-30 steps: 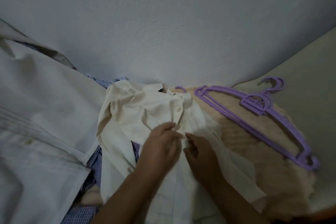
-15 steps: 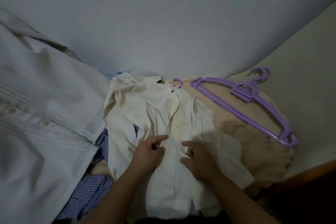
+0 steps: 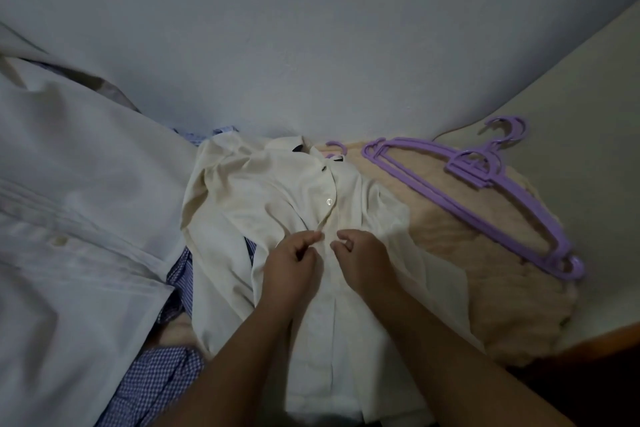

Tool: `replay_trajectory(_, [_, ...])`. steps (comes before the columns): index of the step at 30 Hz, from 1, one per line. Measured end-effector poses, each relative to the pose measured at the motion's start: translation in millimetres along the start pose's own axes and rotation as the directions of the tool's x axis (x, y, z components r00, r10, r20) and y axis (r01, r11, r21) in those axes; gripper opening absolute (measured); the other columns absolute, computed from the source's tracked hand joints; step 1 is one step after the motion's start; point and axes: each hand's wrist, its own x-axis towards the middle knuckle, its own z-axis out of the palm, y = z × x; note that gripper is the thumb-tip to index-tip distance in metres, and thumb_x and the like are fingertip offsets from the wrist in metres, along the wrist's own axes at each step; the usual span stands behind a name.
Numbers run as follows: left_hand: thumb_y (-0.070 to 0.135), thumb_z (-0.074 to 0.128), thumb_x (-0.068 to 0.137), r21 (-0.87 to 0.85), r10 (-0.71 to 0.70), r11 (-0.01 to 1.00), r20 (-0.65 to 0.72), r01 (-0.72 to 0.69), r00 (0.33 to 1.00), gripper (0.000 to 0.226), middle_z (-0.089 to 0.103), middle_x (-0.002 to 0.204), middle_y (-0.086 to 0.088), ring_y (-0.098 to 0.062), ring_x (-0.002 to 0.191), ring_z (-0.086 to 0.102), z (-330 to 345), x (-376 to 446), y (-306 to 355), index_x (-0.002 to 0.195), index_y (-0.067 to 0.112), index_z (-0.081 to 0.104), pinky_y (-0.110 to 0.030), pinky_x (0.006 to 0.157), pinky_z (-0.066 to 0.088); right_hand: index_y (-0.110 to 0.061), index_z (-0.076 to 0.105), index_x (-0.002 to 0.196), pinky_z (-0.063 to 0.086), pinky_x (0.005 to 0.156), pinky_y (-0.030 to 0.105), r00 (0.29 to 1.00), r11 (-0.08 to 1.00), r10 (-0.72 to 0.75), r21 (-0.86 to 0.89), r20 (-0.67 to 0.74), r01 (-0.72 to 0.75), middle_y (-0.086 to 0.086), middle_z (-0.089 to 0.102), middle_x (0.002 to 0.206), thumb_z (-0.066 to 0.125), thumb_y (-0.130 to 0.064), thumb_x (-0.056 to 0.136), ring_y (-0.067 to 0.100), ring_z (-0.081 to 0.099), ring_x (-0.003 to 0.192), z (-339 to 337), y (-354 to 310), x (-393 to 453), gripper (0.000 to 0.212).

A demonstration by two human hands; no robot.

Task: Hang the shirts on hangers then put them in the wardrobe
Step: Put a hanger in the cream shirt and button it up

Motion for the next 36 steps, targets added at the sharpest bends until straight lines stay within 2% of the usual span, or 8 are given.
replay_trajectory(8, [0.005,0.067,0.084,-0.147,-0.103,0.984,0.015,0.104,0.995,0.026,0.067,0.098,0.016,0.008,0.091,0.061,1.6,5.6,-9.6,0.100,0.024,0.074,-0.015,0.089,0.047,-0.008,0.068,0.083,0.034,0.068,0.015,0.998,0.998,0.056,0.034,0.041,-0.057,0.003,0.067,0.085,0.061,-0.014,0.087,0.013,0.058,0.079,10.9,0.1,7.3,0.010])
replay_trajectory(12, [0.009,0.068,0.085,-0.218,-0.153,0.964,0.024,0.155,0.988,0.020,0.071,0.099,0.007,0.001,0.093,0.065,2.8,7.5,-8.1,0.096,0.024,0.075,-0.018,0.089,0.049,-0.021,0.056,0.058,0.048,0.060,0.029,0.980,0.956,0.187,0.219,0.064,-0.196,0.010,0.066,0.067,0.062,-0.009,0.083,0.024,0.063,0.067,8.4,-4.8,6.9,0.029])
replay_trajectory(15, [0.006,0.066,0.086,-0.243,-0.191,0.949,0.056,0.199,0.980,0.024,0.072,0.099,0.005,-0.002,0.094,0.065,3.0,10.1,-5.8,0.094,0.026,0.075,-0.020,0.090,0.050,-0.013,0.064,0.075,0.040,0.044,0.013,0.958,0.874,0.251,0.393,0.139,-0.286,0.001,0.061,0.061,0.062,-0.004,0.084,0.011,0.060,0.054,1.6,-4.3,4.7,0.013])
replay_trajectory(19, [0.003,0.064,0.086,-0.212,-0.200,0.954,0.076,0.211,0.977,0.024,0.072,0.098,0.003,-0.003,0.090,0.065,3.3,9.0,-1.1,0.104,0.016,0.074,-0.017,0.086,0.051,-0.002,0.067,0.096,0.039,0.042,0.012,0.952,0.825,0.246,0.475,0.184,-0.305,0.004,0.063,0.062,0.061,-0.003,0.086,-0.002,0.055,0.042,-5.8,-5.1,1.0,0.011])
replay_trajectory(24, [0.002,0.063,0.086,-0.196,-0.182,0.960,0.105,0.199,0.978,0.026,0.070,0.080,0.009,-0.007,0.076,0.064,2.3,3.9,7.3,0.106,0.016,0.074,-0.015,0.072,0.051,-0.002,0.066,0.096,0.038,0.040,0.012,0.948,0.812,0.252,0.491,0.194,-0.316,0.007,0.061,0.060,0.059,-0.003,0.088,-0.003,0.049,0.035,-15.3,-9.9,-3.2,0.011])
replay_trajectory(29, [0.011,0.061,0.083,-0.294,-0.210,0.924,0.150,0.246,0.966,0.028,0.073,0.083,-0.018,-0.030,0.074,0.063,2.1,-3.3,12.8,0.082,0.035,0.077,-0.046,0.080,0.054,-0.004,0.066,0.091,0.040,0.041,0.011,0.947,0.810,0.272,0.490,0.173,-0.322,0.005,0.061,0.061,0.057,-0.001,0.088,-0.003,0.049,0.036,-17.7,-9.7,-6.1,0.010])
replay_trajectory(33, [0.006,0.057,0.087,-0.291,-0.235,0.918,0.152,0.271,0.960,0.033,0.058,0.066,-0.017,-0.023,0.066,0.043,1.9,-5.3,15.4,0.081,0.035,0.073,-0.035,0.066,0.040,-0.002,0.065,0.089,0.039,0.043,0.011,0.949,0.807,0.234,0.501,0.213,-0.312,0.005,0.058,0.058,0.057,-0.001,0.089,-0.002,0.047,0.035,-22.6,-10.9,-9.7,0.009])
replay_trajectory(36, [0.012,0.060,0.084,-0.307,-0.217,0.914,0.184,0.266,0.959,0.026,0.068,0.073,-0.020,-0.024,0.069,0.052,-0.1,-6.1,18.7,0.084,0.033,0.076,-0.040,0.072,0.049,0.000,0.066,0.092,0.039,0.041,0.012,0.948,0.790,0.249,0.525,0.200,-0.318,0.006,0.056,0.056,0.057,0.000,0.088,-0.001,0.046,0.034,-25.1,-11.0,-9.5,0.009])
